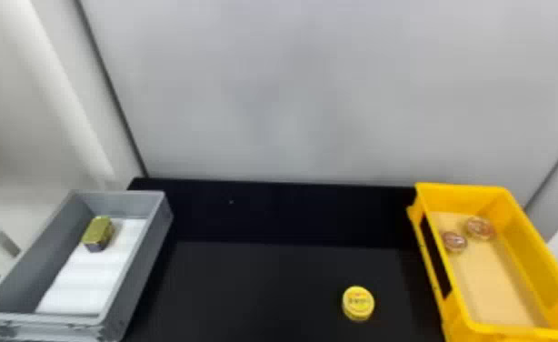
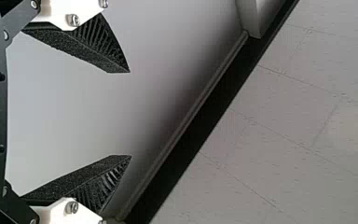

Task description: Pick up the round yellow can and place it in the yellow rectangular box

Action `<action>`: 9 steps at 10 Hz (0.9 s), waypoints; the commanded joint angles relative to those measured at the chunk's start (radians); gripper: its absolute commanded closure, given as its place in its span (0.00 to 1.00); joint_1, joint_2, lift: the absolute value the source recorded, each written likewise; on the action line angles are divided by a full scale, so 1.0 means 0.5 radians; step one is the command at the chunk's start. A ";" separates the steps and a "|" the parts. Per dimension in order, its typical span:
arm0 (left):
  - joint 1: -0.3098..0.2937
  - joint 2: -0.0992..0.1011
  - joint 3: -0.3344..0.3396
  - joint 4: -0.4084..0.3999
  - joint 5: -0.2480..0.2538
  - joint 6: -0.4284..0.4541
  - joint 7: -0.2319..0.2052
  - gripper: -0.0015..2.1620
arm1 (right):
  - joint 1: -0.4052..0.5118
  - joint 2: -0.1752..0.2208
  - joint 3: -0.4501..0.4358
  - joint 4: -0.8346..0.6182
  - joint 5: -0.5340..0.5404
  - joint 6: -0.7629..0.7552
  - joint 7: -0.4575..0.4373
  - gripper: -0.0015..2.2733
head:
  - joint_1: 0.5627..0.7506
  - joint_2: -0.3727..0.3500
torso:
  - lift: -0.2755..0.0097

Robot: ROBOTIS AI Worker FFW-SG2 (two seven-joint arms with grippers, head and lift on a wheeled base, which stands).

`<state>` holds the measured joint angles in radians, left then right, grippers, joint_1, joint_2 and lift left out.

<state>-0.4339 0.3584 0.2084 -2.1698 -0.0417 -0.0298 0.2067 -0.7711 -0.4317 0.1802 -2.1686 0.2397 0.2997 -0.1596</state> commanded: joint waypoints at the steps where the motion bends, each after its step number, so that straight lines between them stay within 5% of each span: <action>1: 0.024 -0.140 0.068 0.026 -0.036 0.041 -0.091 0.06 | 0.024 0.259 -0.087 0.085 0.045 0.079 0.273 0.07 | 0.53 0.59 | 0.93; 2: 0.018 -0.226 0.053 0.041 -0.171 0.087 -0.113 0.06 | 0.042 0.314 -0.075 0.128 0.113 0.058 0.344 0.07 | 0.53 0.59 | 0.93; 4: 0.061 -0.394 0.096 0.066 -0.254 0.041 -0.196 0.05 | 0.076 0.400 -0.038 0.177 0.156 -0.025 0.430 0.07 | 0.53 0.59 | 0.93; 5: 0.073 -0.437 0.117 0.069 -0.266 0.020 -0.214 0.05 | 0.082 0.428 -0.038 0.199 0.156 -0.047 0.454 0.07 | 0.53 0.59 | 0.93; 9: 0.095 -0.450 0.093 0.063 -0.273 0.093 -0.208 0.05 | 0.131 0.452 -0.047 0.229 0.027 0.107 0.442 0.07 | 0.53 0.59 | 0.93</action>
<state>-0.3905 0.1369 0.2610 -2.1355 -0.1766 0.0018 0.1024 -0.7182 -0.2113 0.1597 -2.0553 0.2809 0.3113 0.0649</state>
